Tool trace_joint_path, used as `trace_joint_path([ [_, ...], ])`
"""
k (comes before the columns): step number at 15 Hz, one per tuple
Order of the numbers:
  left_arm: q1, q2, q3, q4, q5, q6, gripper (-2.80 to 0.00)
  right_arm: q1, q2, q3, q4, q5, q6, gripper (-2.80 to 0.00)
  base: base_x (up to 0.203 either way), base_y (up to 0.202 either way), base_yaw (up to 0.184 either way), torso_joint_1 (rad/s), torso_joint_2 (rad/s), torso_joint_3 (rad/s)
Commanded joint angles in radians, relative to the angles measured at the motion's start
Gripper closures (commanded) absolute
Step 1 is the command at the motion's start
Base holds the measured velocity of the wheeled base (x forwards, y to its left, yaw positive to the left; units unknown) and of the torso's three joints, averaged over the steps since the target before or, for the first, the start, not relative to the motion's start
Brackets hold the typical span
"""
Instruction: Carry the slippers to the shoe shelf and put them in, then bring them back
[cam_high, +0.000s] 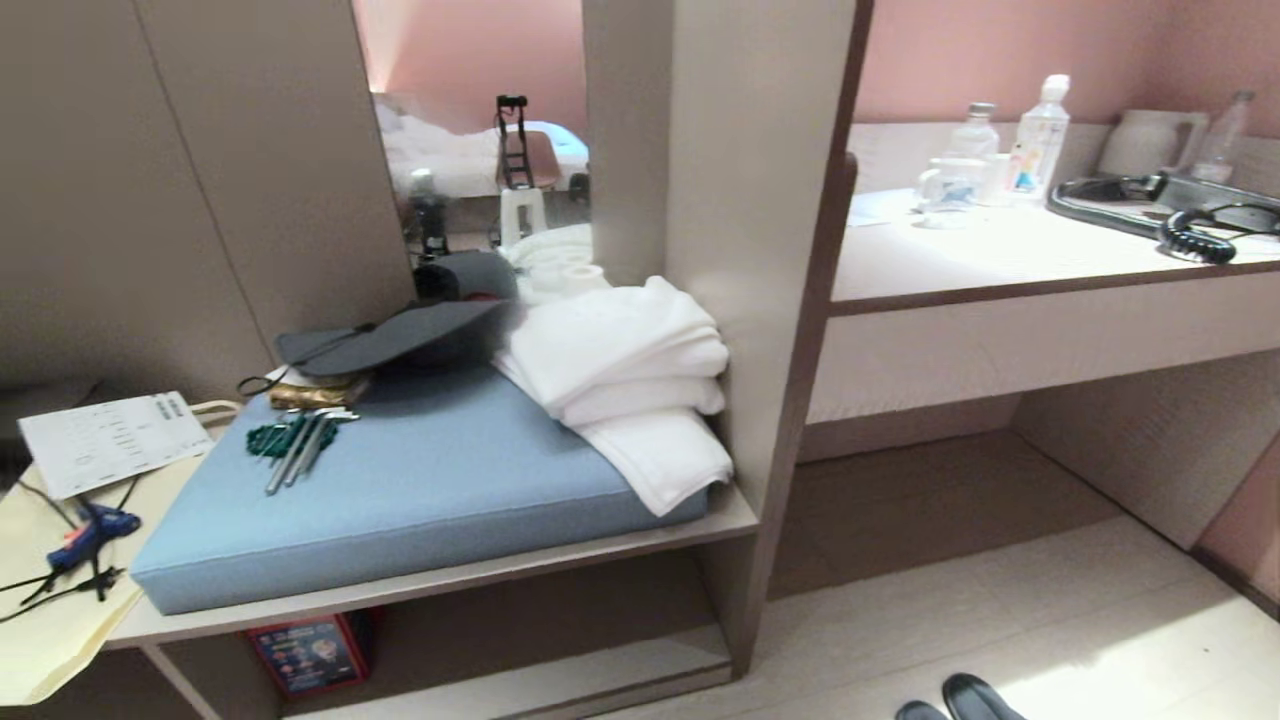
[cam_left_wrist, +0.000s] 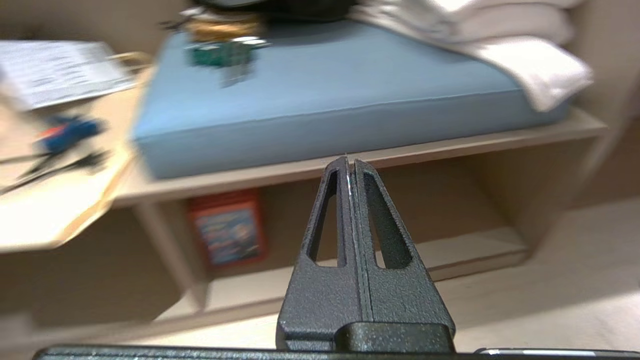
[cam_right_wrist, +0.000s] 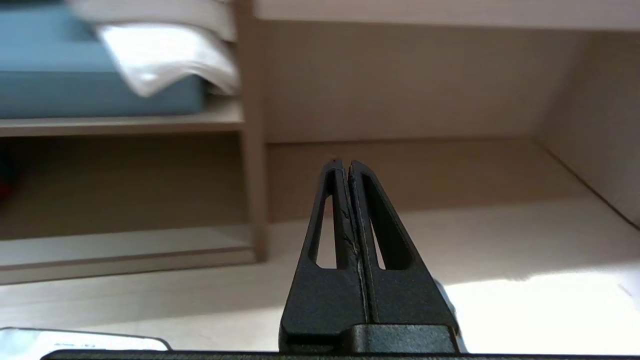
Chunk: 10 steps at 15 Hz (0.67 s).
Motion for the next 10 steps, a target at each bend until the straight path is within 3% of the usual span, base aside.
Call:
trace_joint_path([
  [1,0.0,0.0,0.0,0.0,0.0,0.0,0.0,0.0,0.001,0.0,0.0,0.0,0.0,0.0,0.001,-0.012,0.178,0.002,0.0,0.002],
  [5,-0.001,0.0,0.0,0.0,0.0,-0.001,0.0,0.001,0.002,0.0,-0.001,0.0,0.003,0.0,0.001,-0.006,0.136,0.002,0.0,0.003],
  [10,0.0,0.0,0.0,0.0,0.0,0.0,0.0,0.001,0.0,-0.001,-0.001,0.0,0.004,0.0,0.0,0.0,0.0,0.0,0.0,0.0],
])
